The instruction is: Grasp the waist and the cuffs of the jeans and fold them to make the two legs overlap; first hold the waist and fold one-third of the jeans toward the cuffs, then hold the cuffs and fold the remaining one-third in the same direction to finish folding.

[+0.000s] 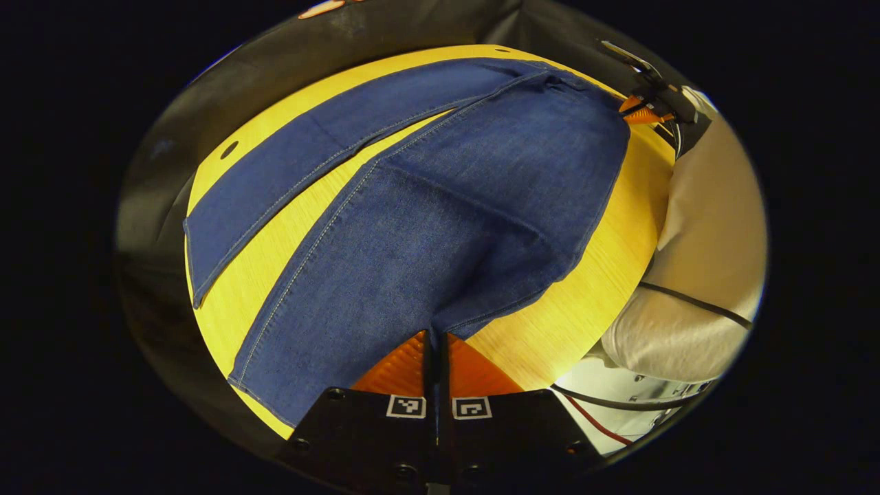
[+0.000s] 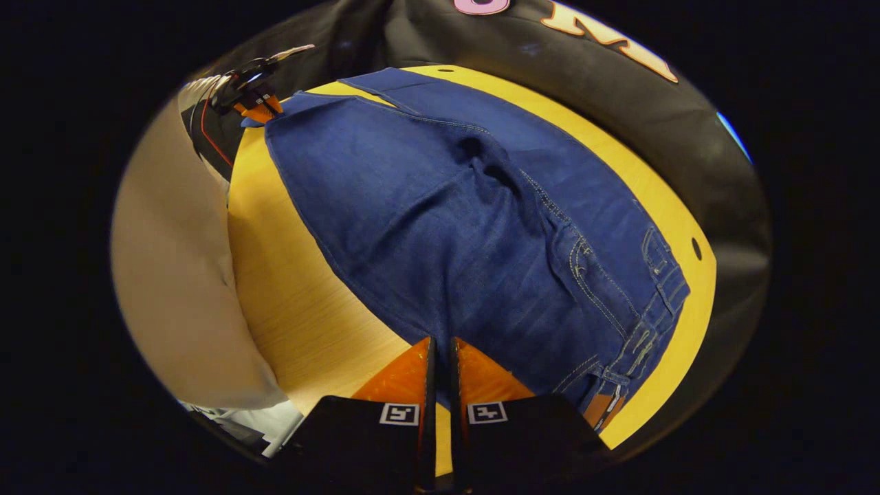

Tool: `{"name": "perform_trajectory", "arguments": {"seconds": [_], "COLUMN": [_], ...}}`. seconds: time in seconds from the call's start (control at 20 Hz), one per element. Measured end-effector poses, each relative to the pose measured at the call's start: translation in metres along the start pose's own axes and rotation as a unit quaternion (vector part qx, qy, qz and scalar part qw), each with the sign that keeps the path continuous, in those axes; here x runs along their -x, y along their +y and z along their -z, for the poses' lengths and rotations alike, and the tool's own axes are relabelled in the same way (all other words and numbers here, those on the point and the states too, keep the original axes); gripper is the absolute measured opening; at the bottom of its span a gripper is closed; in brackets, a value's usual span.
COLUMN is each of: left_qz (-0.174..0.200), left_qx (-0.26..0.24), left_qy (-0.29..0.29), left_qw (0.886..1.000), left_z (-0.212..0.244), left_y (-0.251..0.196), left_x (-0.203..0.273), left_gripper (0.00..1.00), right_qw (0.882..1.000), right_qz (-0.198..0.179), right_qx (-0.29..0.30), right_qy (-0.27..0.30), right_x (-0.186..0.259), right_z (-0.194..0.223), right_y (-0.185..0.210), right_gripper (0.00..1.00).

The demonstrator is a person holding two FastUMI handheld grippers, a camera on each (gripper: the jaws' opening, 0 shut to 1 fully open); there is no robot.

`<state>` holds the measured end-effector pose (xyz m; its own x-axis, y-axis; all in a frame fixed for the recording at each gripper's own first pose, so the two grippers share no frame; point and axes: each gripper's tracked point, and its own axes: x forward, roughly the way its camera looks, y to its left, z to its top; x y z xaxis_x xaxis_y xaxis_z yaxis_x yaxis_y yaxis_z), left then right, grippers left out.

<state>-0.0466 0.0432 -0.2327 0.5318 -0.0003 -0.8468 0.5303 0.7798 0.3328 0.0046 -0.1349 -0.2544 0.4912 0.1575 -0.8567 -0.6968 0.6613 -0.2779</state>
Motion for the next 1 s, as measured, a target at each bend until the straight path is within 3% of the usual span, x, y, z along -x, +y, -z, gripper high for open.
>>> {"name": "perform_trajectory", "arguments": {"seconds": [0.15, 0.3, 0.4, 0.55, 0.75, 1.0], "left_qz": [-0.011, -0.032, -0.071, -0.141, -0.189, -0.240], "left_qx": [0.019, 0.072, 0.113, 0.159, 0.220, 0.231], "left_qy": [-0.011, -0.025, -0.036, -0.067, -0.123, -0.179], "left_qw": [1.000, 0.997, 0.990, 0.975, 0.949, 0.926], "left_z": [-0.002, -0.005, -0.006, -0.015, -0.043, -0.108], "left_y": [0.000, 0.000, 0.007, 0.019, 0.034, 0.077], "left_x": [0.000, -0.001, 0.000, 0.000, 0.021, 0.065], "left_gripper": [0.00, 0.00, 0.00, 0.00, 0.00, 0.00], "right_qw": [0.997, 0.994, 0.989, 0.980, 0.972, 0.960], "right_qz": [0.017, 0.066, 0.110, 0.157, 0.188, 0.216], "right_qx": [-0.076, -0.090, -0.098, -0.118, -0.126, -0.144], "right_qy": [0.022, 0.008, -0.002, -0.030, -0.059, -0.099], "right_x": [0.003, 0.002, 0.002, 0.011, 0.032, 0.054], "right_z": [-0.001, -0.001, -0.004, -0.013, -0.040, -0.089], "right_y": [0.000, -0.003, -0.005, -0.003, -0.010, -0.039], "right_gripper": [0.10, 0.10, 0.10, 0.05, 0.05, 0.04]}}
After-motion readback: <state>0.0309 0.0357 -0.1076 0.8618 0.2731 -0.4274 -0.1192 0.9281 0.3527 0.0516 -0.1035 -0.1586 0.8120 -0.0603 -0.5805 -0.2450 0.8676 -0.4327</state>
